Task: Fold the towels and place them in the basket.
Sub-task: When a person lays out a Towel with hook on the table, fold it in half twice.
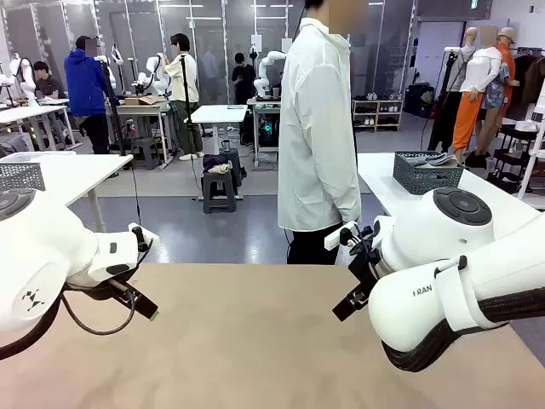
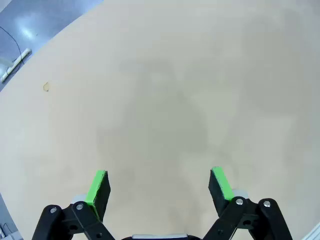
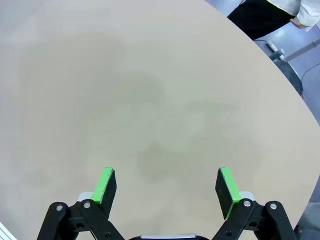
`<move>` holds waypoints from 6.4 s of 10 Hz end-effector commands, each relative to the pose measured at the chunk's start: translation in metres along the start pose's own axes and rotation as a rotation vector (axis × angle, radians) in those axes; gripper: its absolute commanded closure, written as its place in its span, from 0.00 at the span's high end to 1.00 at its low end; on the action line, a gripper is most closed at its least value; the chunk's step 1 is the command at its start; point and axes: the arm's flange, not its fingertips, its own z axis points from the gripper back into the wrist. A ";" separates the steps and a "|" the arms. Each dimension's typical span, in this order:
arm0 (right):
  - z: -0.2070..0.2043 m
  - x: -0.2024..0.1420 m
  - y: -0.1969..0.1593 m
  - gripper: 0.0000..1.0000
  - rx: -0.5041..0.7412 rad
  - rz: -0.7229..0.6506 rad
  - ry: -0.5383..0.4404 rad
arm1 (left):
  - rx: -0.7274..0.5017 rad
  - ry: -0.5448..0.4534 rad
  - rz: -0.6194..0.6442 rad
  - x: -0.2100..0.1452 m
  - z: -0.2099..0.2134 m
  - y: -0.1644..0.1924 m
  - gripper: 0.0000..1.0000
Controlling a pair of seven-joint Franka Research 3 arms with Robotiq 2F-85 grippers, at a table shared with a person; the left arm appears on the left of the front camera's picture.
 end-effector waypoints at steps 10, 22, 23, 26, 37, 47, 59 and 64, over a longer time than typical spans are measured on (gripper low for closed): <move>0.000 0.000 0.000 1.00 0.000 0.000 0.000 | 0.000 0.000 0.000 0.000 0.000 0.000 1.00; 0.239 0.012 -0.117 1.00 0.094 0.258 -0.222 | -0.118 -0.255 -0.308 0.032 0.202 0.157 1.00; 0.265 0.011 -0.125 1.00 0.110 0.292 -0.236 | -0.138 -0.284 -0.349 0.029 0.230 0.173 1.00; 0.317 0.006 -0.146 1.00 0.199 0.380 -0.234 | -0.186 -0.371 -0.449 0.013 0.284 0.215 1.00; 0.344 -0.010 -0.155 1.00 0.226 0.469 -0.238 | -0.183 -0.370 -0.503 0.002 0.300 0.229 1.00; 0.380 -0.016 -0.198 1.00 0.293 0.555 -0.301 | -0.260 -0.434 -0.572 0.003 0.328 0.268 1.00; 0.378 -0.020 -0.198 1.00 0.310 0.555 -0.297 | -0.274 -0.424 -0.577 -0.001 0.326 0.272 1.00; 0.378 -0.020 -0.198 1.00 0.310 0.555 -0.297 | -0.274 -0.424 -0.577 -0.001 0.326 0.272 1.00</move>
